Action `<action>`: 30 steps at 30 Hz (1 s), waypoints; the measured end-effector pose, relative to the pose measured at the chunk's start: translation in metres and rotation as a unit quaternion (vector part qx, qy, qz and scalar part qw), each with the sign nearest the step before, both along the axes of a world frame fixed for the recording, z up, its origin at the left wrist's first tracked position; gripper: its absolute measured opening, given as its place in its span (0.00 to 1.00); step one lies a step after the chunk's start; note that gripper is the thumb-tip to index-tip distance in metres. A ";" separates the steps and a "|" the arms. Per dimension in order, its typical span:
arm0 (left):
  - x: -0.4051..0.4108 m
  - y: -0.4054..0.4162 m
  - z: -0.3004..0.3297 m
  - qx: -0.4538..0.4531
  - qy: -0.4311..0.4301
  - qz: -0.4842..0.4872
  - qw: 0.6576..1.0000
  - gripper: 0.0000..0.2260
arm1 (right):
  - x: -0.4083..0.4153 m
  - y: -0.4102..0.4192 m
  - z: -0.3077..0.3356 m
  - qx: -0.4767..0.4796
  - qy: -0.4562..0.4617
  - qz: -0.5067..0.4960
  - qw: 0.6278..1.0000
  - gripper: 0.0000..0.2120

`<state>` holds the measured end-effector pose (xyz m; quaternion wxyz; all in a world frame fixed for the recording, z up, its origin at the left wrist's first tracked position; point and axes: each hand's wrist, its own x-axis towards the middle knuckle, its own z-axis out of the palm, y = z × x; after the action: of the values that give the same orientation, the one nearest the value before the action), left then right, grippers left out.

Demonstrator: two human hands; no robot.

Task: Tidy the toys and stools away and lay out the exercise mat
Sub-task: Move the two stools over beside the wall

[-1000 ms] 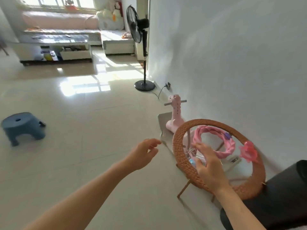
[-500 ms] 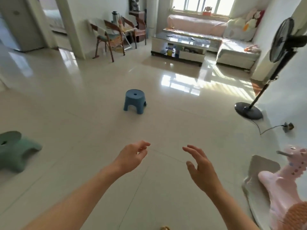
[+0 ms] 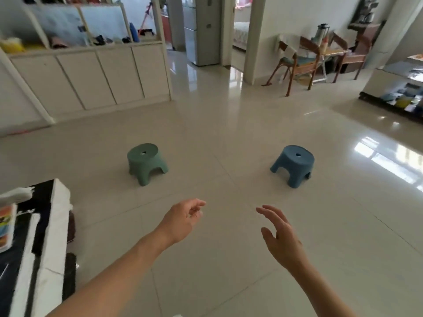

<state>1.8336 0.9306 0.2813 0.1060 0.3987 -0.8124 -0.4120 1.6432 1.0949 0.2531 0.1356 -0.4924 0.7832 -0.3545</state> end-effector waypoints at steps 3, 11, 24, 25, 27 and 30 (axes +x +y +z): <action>0.014 -0.038 -0.002 -0.008 -0.007 0.058 0.998 0.12 | -0.001 -0.052 -0.005 0.008 0.004 0.054 0.999 0.22; 0.022 -0.172 -0.020 -0.009 -0.003 0.110 0.994 0.13 | -0.005 -0.212 -0.010 0.020 0.016 0.115 0.993 0.23; 0.012 -0.397 -0.019 -0.006 -0.028 0.130 0.991 0.15 | -0.028 -0.444 -0.004 0.076 -0.006 0.127 0.989 0.23; 0.010 -0.410 -0.020 -0.002 -0.035 0.135 0.990 0.15 | -0.030 -0.458 -0.005 0.084 -0.010 0.130 0.988 0.23; 0.005 -0.444 -0.027 0.001 -0.044 0.148 0.988 0.16 | -0.040 -0.495 -0.012 0.093 -0.013 0.144 0.985 0.23; -0.006 -0.498 -0.037 0.005 -0.063 0.171 0.983 0.16 | -0.057 -0.557 -0.021 0.096 -0.020 0.156 0.983 0.22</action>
<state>1.8276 0.4323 0.2443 0.1219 0.5575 -0.7350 -0.3663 1.5861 0.5383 0.2325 0.2517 -0.5861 0.7241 -0.2623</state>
